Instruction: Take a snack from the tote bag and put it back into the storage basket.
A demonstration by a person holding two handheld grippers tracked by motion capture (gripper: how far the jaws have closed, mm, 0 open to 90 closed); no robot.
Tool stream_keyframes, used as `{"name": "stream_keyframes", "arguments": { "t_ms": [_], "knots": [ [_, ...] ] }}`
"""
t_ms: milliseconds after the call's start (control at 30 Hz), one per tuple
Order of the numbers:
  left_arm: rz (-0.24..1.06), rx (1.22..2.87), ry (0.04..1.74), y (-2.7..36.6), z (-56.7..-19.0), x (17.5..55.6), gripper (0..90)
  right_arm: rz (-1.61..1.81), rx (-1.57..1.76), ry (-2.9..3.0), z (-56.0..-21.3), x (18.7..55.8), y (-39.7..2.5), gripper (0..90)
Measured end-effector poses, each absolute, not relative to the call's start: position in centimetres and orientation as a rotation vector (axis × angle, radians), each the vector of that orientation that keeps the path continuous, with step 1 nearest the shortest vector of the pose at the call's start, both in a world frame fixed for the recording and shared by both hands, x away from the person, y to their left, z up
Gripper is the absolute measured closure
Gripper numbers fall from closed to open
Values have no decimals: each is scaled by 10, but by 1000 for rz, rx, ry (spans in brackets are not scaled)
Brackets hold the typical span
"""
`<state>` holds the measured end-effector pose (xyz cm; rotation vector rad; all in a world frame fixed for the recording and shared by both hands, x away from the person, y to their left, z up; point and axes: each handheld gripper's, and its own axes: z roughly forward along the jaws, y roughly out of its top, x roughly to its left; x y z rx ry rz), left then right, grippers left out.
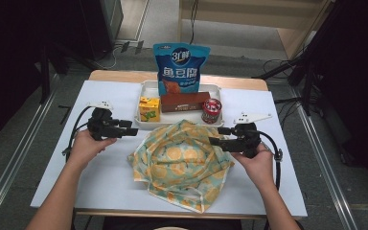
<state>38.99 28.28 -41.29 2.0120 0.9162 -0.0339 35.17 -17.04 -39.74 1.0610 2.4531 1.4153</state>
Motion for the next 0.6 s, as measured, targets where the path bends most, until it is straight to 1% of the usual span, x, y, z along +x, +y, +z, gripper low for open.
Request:
{"name": "stream_keyframes", "arguments": {
  "t_ms": [600],
  "knots": [
    [-35, 2012, 923, 286, -414, 392, 414, 1383, 1077, 2470, -403, 356, -172, 408]
  ]
}}
